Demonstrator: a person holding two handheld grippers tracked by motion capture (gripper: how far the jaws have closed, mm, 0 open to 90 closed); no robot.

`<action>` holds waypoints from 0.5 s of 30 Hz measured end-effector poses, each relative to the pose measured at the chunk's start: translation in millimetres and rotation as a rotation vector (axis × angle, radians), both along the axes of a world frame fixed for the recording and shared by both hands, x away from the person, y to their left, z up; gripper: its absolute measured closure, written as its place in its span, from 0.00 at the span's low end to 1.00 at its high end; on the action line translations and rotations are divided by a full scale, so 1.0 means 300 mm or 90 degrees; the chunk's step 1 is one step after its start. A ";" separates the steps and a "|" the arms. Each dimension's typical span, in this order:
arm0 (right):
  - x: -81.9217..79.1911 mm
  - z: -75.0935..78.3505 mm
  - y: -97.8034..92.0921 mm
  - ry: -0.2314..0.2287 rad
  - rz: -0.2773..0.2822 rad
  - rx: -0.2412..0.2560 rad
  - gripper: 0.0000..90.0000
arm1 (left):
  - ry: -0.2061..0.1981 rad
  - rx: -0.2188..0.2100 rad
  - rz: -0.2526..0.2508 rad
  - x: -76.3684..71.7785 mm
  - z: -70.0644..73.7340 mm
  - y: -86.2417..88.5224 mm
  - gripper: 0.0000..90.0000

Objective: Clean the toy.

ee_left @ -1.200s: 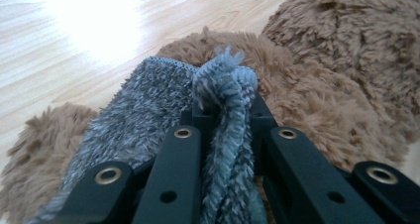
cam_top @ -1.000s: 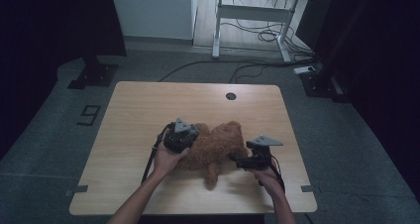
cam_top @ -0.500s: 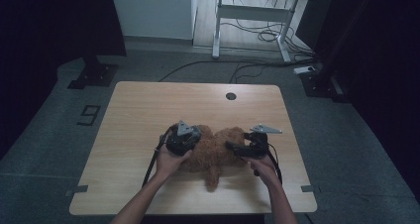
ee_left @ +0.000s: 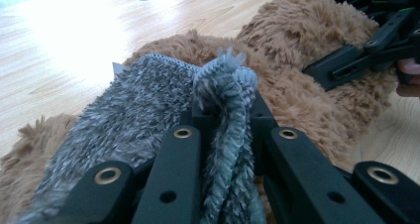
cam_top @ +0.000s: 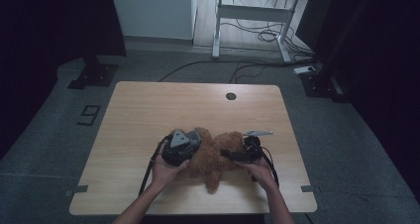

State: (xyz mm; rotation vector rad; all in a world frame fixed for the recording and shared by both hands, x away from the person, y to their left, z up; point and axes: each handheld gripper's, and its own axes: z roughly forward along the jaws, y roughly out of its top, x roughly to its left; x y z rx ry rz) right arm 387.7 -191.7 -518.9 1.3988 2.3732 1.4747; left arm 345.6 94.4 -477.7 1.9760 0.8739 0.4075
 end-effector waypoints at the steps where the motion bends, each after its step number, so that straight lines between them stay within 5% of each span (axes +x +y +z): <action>1: -0.005 0.003 0.000 -0.012 0.007 -0.001 0.36 | -0.002 -0.004 0.002 -0.001 0.002 0.001 0.89; 7: -0.023 0.022 0.017 -0.089 0.002 0.001 0.55 | -0.028 -0.025 0.018 0.003 0.017 0.022 0.89; 15: 0.028 0.066 0.076 -0.192 -0.105 0.013 0.60 | -0.046 -0.065 0.063 0.086 0.080 0.073 0.89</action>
